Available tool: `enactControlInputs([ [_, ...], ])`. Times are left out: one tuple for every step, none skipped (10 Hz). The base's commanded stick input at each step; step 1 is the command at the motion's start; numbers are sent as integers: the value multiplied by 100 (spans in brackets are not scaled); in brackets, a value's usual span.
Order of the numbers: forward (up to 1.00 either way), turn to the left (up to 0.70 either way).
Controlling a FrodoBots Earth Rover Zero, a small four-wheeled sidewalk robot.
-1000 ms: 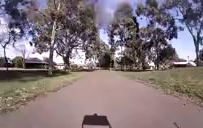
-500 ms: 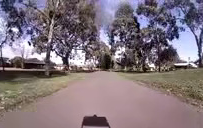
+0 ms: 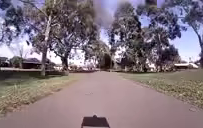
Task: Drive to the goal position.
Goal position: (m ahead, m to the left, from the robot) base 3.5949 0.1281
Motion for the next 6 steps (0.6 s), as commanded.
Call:
enactControlInputs([
  [100, 0],
  [100, 0],
  [100, 0],
  [100, 0],
  [100, 0],
  [100, 0],
])
